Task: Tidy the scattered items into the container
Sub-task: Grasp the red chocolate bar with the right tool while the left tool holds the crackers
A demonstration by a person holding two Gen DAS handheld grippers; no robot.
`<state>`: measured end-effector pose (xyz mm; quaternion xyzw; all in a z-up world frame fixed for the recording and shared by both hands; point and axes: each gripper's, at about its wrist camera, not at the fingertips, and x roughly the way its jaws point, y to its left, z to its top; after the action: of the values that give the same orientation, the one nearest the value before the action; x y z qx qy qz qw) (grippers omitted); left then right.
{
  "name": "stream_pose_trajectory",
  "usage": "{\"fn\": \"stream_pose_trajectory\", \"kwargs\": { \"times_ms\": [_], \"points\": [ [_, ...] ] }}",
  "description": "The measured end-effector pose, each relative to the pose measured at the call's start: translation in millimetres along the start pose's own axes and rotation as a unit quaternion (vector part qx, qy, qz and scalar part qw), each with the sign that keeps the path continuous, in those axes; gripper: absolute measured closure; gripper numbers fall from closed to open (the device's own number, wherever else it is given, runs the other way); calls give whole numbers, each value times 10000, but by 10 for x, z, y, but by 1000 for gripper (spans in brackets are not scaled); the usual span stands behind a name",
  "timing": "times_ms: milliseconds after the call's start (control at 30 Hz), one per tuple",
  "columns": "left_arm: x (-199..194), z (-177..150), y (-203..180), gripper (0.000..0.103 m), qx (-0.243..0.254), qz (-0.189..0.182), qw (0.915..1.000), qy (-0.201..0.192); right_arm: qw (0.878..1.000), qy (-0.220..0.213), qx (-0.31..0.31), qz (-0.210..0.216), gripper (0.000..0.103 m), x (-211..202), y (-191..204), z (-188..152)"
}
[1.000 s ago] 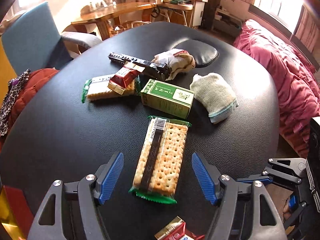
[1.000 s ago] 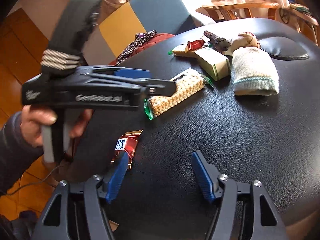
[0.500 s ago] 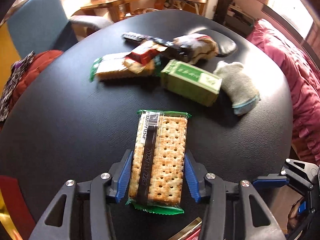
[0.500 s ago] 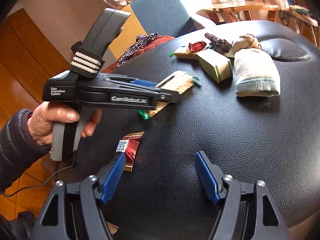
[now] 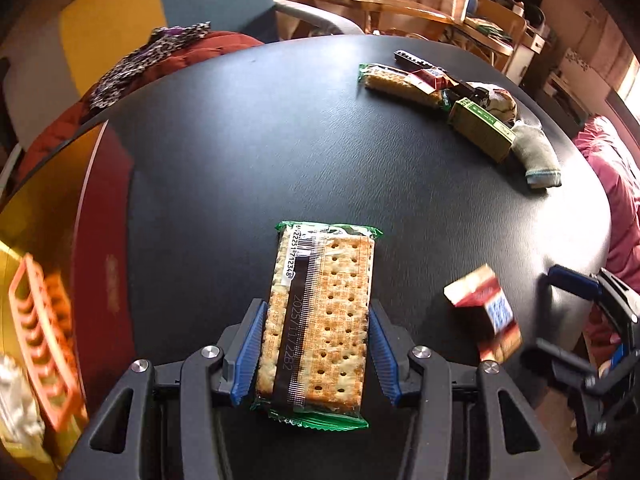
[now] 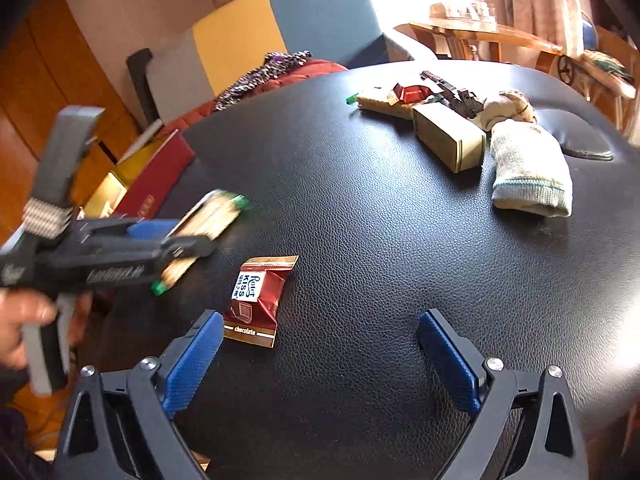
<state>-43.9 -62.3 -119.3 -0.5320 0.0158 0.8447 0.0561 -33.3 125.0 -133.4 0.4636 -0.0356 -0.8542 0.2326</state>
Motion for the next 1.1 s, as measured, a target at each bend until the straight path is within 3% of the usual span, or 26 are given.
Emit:
{"fn": "stream_pose_trajectory", "kwargs": {
  "times_ms": [167, 300, 400, 500, 733, 933, 1100],
  "points": [
    [-100, -211, 38, 52, -219, 32, 9996, -170, 9997, 135, -132, -130, 36, 11, 211, 11],
    [-129, -310, 57, 52, -271, -2, 9993, -243, 9995, 153, -190, -215, 38, 88, 395, 29],
    [-135, -336, 59, 52, -302, -28, 9991, -282, 9984, 123, -351, -431, 46, 141, 534, 65],
    [-131, -337, 58, 52, -346, -53, 9989, -309, 9960, 191, -482, -726, 67, 239, 633, 97],
    [-147, -365, 75, 44, -397, -178, 9985, -341, 9900, 200, -741, -1180, 77, 265, 729, 75],
    [-127, -349, 18, 37, -300, -145, 9989, -327, 9899, 159, -757, -1189, 77, 268, 715, 49],
    [-109, -332, -16, 36, -185, -58, 9992, -360, 9913, 120, -692, -1115, 77, 262, 689, 34]
  ]
}}
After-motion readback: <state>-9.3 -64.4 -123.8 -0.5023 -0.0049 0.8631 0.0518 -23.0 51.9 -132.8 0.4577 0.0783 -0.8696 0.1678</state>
